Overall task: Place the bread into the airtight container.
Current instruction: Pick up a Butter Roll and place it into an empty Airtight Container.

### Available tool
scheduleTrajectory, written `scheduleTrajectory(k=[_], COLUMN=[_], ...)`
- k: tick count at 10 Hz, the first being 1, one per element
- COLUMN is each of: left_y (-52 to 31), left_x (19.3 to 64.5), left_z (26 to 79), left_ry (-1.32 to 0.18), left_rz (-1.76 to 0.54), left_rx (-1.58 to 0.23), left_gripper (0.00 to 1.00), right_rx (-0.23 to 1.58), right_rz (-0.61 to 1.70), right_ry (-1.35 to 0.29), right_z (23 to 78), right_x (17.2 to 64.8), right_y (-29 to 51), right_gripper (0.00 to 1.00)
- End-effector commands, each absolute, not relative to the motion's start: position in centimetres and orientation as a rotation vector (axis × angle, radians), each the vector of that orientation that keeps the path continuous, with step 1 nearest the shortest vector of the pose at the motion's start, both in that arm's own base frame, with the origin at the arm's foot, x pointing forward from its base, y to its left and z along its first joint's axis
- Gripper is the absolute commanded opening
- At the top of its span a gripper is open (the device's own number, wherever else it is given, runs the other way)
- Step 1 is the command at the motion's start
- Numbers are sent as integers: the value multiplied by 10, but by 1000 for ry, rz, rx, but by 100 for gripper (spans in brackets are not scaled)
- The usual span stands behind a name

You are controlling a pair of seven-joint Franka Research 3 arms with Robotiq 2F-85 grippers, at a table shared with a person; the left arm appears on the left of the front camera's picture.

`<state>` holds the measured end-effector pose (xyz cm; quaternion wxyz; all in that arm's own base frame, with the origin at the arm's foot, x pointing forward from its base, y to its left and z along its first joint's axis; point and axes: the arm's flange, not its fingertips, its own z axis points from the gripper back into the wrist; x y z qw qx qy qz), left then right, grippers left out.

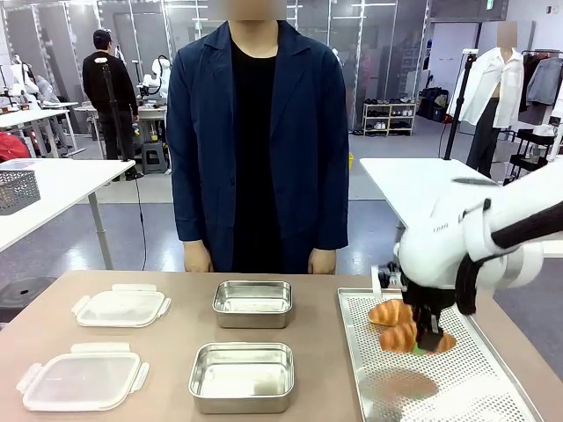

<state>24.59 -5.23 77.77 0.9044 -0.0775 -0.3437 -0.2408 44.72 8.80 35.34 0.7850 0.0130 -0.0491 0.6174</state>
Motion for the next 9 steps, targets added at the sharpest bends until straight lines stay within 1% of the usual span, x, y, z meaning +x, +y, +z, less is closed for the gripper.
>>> scheduleTrajectory(k=[1,2,3,4,5,6,7,9], left_y=[-52,-52,-52,-52,-52,-52,-52,-52], left_x=[245,245,245,245,245,245,245,245], left_z=[778,778,778,778,778,778,778,778], left_ry=[-710,-710,-710,-710,-710,-710,-710,-710], left_rz=[-509,-509,-509,-509,-509,-509,-509,-509], left_rx=[-160,-160,-160,-160,-160,-160,-160,-160], left_gripper=[100,100,100,100,100,100,100,100], right_rx=[53,24,34,27,56,40,0,-20], right_rz=[1268,1255,1252,1258,1267,1292,1260,1284], right_ry=[-95,-86,-87,-85,-79,-62,-88,-93], right_z=[402,420,437,444,442,436,429,410], right_x=[441,437,431,427,423,417,417,411], right_y=[128,154,189,223,261,297,331,376], right_gripper=[52,52,52,52,52,52,52,52])
